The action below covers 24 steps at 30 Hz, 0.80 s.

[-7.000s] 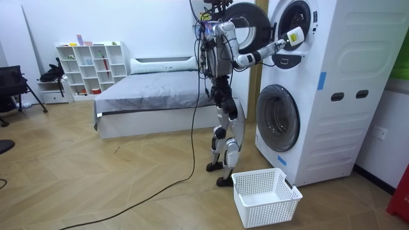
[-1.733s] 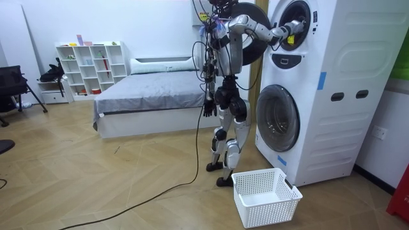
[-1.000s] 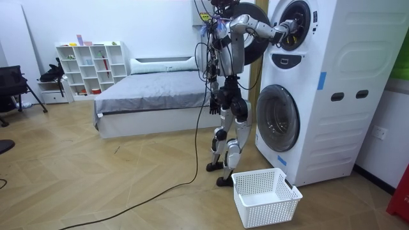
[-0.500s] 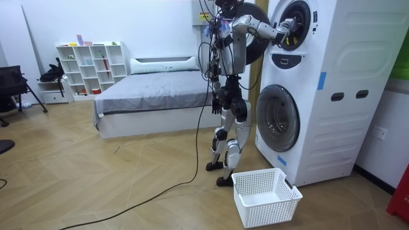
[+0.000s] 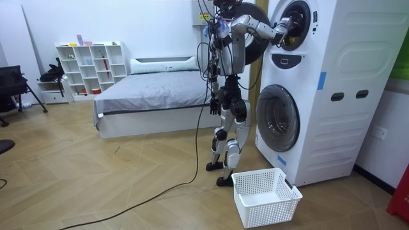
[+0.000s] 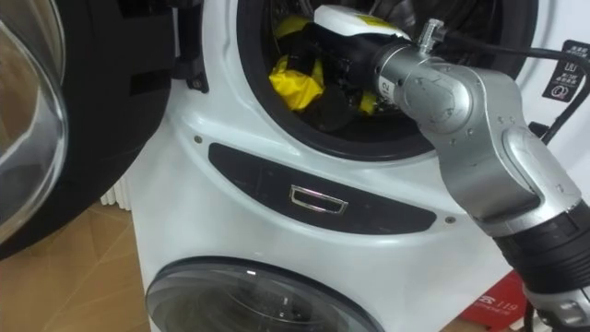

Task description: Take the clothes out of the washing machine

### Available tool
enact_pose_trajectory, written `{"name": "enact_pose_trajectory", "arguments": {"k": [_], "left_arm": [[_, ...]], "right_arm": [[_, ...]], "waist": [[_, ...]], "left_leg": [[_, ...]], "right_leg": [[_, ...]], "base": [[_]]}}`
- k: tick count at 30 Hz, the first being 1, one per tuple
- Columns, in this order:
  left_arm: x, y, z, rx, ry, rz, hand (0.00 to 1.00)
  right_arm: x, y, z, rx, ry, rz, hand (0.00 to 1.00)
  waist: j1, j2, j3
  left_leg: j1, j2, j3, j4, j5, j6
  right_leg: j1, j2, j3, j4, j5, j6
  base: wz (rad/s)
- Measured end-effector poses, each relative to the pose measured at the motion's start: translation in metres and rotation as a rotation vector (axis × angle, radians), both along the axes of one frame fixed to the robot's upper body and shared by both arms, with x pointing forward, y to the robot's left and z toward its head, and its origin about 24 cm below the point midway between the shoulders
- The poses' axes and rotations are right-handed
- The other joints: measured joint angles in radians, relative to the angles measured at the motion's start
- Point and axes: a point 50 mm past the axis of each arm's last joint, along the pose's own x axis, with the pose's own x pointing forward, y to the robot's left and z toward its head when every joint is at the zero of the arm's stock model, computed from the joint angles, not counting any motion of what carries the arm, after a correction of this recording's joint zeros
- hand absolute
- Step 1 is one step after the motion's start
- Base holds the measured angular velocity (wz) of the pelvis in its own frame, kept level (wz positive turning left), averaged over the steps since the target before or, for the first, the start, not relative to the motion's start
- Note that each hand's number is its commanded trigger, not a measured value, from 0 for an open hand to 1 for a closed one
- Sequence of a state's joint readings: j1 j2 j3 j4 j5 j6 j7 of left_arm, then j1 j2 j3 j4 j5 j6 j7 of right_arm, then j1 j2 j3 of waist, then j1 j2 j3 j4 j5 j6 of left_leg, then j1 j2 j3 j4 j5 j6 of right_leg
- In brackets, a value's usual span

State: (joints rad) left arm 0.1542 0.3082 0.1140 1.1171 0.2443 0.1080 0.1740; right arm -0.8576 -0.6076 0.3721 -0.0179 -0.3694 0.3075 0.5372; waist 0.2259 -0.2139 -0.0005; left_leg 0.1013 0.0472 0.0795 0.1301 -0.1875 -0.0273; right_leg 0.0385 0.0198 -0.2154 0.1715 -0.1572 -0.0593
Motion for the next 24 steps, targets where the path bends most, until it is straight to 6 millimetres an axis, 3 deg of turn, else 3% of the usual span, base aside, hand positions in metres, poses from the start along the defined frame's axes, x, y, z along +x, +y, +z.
{"name": "enact_pose_trajectory", "arguments": {"k": [8,11,17,18,24], "left_arm": [[-0.010,0.000,-0.001,0.016,0.015,0.009,0.00],[-0.013,-0.002,-0.002,0.013,0.019,0.013,0.00],[-0.028,-0.016,-0.008,-0.013,0.027,0.031,0.00],[-0.032,-0.021,-0.010,-0.024,0.036,0.035,0.00],[-0.042,-0.026,-0.012,-0.040,0.046,0.040,0.00]], "right_arm": [[-0.005,0.004,0.006,0.037,-0.023,0.033,1.00],[-0.019,0.008,0.020,0.077,-0.087,0.092,1.00],[-0.051,0.010,0.022,0.276,-0.107,0.241,1.00],[-0.062,0.008,0.020,0.307,-0.132,0.266,1.00],[-0.096,0.013,0.015,0.468,-0.139,0.449,1.00]], "waist": [[-0.027,0.009,0.0065],[-0.046,0.015,0.0061],[-0.064,0.057,0.0033],[-0.078,0.066,-0.0026],[-0.111,0.097,0.0039]], "left_leg": [[-0.006,0.000,-0.005,0.000,-0.001,0.001],[-0.026,0.000,-0.003,0.001,-0.003,0.001],[-0.002,-0.002,0.002,0.005,-0.004,0.002],[-0.002,-0.003,0.001,0.005,-0.004,0.002],[0.025,0.001,0.005,0.005,-0.004,0.002]], "right_leg": [[0.005,-0.001,-0.009,-0.003,0.000,0.000],[-0.016,0.000,-0.005,-0.002,0.001,-0.001],[-0.004,-0.001,0.010,-0.003,0.001,-0.001],[0.000,-0.002,0.010,-0.003,0.001,-0.001],[0.029,0.000,0.011,-0.005,0.001,0.000]], "base": [[0.03],[-0.01],[-0.09],[0.15],[0.00]]}}
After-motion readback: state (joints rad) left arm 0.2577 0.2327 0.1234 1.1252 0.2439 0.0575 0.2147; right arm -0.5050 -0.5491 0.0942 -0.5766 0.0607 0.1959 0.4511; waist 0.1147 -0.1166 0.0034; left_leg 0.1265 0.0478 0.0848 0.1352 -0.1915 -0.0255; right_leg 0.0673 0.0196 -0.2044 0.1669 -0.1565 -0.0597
